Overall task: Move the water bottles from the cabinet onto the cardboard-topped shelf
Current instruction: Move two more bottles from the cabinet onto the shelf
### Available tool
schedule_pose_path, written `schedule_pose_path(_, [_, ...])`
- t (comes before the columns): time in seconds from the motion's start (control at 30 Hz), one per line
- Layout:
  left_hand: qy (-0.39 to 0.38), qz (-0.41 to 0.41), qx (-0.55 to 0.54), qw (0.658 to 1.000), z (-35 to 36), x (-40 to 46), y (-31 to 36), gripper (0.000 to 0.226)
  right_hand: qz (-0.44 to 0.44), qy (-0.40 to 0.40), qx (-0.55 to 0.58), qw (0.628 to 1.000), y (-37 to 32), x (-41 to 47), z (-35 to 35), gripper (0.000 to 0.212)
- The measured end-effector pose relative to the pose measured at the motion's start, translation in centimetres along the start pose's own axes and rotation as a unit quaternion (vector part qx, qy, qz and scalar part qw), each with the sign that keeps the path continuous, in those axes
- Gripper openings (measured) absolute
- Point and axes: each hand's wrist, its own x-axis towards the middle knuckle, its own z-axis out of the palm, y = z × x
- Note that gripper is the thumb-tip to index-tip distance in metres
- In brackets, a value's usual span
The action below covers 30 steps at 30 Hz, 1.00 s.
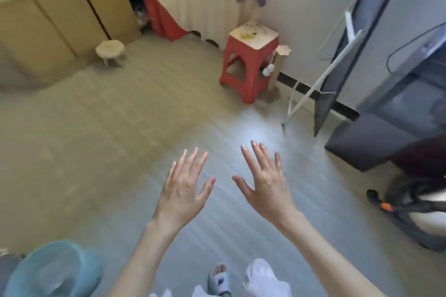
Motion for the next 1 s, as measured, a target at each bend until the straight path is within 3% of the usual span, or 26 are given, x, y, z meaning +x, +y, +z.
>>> schedule_pose_path(0.27, [0.037, -0.142, 0.018, 0.989, -3.8, 7.2, -13.9, 0.063, -0.116, -0.092, -0.011, 0.989, -7.4, 19.1, 6.5, 0.065])
schedule_pose_path(0.6, [0.145, -0.254, 0.041, 0.955, -13.4, 24.3, -30.1, 0.060, -0.260, -0.123, -0.008, 0.958, -18.5, 47.7, 11.2, 0.067])
schedule_pose_path(0.8, [0.131, -0.334, 0.049, 0.932, -16.9, 30.6, -41.3, 0.068, -0.319, -0.159, -0.021, 0.934, -26.4, 61.0, 16.6, 0.066])
schedule_pose_path(1.0, [0.129, -0.363, 0.050, 0.922, -22.1, 39.5, -56.2, 0.076, -0.330, -0.136, -0.017, 0.934, -35.1, 76.8, 22.3, 0.069])
